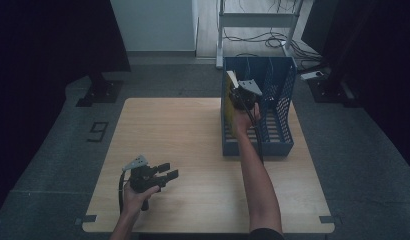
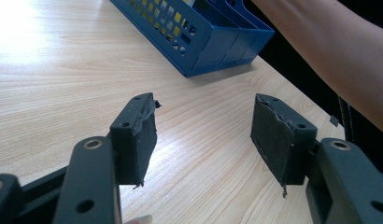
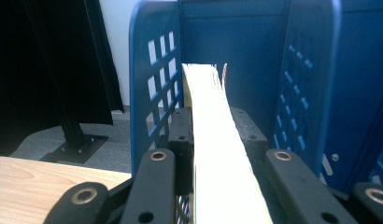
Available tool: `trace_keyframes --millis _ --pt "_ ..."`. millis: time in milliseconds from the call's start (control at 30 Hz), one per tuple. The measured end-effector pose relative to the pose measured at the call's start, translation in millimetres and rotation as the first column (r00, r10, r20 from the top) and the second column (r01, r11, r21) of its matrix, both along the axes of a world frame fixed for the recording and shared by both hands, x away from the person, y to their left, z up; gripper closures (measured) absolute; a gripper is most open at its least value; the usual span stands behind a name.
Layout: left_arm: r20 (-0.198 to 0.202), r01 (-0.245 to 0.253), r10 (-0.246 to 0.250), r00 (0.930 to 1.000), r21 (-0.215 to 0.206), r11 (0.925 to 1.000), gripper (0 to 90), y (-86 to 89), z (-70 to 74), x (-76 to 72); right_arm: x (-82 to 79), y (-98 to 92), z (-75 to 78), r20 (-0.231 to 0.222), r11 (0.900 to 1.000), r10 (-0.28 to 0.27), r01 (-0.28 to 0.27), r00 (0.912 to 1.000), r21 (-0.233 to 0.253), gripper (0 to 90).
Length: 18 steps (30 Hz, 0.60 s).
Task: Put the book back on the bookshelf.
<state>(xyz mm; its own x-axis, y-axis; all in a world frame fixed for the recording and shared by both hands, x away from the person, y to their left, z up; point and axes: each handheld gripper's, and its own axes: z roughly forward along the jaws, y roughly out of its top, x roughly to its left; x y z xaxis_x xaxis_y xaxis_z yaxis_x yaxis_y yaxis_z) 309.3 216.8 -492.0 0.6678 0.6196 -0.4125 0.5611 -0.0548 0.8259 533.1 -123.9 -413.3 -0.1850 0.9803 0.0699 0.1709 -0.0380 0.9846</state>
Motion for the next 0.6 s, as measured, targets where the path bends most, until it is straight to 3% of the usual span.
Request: trace_keyframes --millis 200,367,600 --pt "-0.001 0.000 0.000 1.0000 -0.002 1.0000 40.2 -0.3 -0.1 -0.1 0.8 6.8 -3.2 0.002 0.999 0.034 -0.034 0.9994 -0.037 71.6" --pt "0.004 0.007 -0.007 1.0000 -0.002 1.0000 40.2 -3.5 1.1 -1.9 -1.8 4.3 -1.8 -0.012 0.997 0.069 -0.069 0.9976 -0.020 64.8" --pt "0.003 0.018 -0.018 0.9998 0.007 0.9998 40.2 -7.1 1.4 -3.4 -9.3 -0.8 -3.6 -0.026 0.994 0.102 -0.103 0.9944 -0.033 58.9"
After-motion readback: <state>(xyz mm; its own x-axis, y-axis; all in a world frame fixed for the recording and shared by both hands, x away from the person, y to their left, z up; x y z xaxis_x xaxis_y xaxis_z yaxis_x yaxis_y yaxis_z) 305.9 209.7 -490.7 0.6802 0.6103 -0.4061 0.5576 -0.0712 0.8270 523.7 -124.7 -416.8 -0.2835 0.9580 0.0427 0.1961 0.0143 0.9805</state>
